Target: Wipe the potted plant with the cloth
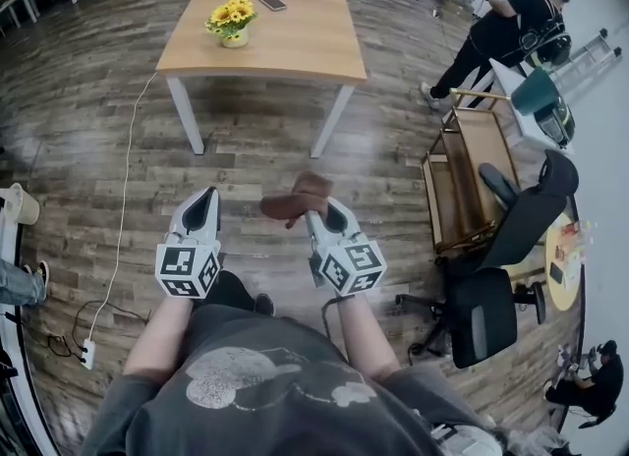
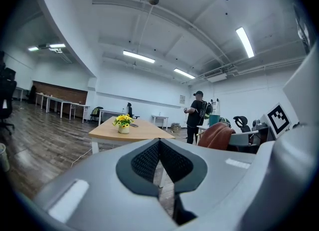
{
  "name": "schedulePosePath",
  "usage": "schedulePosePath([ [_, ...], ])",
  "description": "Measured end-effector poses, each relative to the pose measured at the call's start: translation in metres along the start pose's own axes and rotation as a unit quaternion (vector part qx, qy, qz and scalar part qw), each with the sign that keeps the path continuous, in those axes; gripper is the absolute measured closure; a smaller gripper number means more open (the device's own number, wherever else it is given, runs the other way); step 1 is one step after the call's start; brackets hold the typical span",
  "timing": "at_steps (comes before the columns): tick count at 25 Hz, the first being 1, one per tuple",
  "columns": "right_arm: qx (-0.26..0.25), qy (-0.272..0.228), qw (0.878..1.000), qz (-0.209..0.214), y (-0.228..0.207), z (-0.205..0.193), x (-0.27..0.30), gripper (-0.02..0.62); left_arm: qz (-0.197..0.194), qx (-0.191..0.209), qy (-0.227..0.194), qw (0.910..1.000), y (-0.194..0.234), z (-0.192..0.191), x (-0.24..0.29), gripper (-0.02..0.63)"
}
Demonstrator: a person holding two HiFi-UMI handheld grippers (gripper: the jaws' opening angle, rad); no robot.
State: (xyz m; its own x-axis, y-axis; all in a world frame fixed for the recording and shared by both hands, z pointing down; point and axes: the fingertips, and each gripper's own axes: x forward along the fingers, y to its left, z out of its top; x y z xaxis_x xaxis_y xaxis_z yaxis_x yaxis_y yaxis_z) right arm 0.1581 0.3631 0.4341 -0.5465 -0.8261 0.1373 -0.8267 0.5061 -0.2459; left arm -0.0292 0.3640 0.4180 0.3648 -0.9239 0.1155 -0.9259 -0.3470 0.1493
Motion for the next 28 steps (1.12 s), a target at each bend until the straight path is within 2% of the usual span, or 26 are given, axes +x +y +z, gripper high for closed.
schedulePosePath([
  [8,0.004,0.024,1.000,-0.015,-0.008,-0.015,0.023,0.546,0.010,-0.019,-0.003,0.9998,0.032,-0.002,0.024,0.588],
  [12,0.006,0.031,0.999,-0.028,-0.020,-0.014,0.043,0.546,-0.001,-0.031,0.005,0.9995,0.044,-0.004,0.051,0.588],
  [19,0.010,0.032,0.998,-0.047,-0.040,-0.003,0.111,0.546,-0.025,-0.025,0.013,0.9993,0.080,0.003,0.109,0.588],
  [28,0.012,0.032,0.998,-0.059,-0.059,0.022,0.198,0.546,-0.030,-0.036,0.023,0.9986,0.139,0.017,0.182,0.588],
])
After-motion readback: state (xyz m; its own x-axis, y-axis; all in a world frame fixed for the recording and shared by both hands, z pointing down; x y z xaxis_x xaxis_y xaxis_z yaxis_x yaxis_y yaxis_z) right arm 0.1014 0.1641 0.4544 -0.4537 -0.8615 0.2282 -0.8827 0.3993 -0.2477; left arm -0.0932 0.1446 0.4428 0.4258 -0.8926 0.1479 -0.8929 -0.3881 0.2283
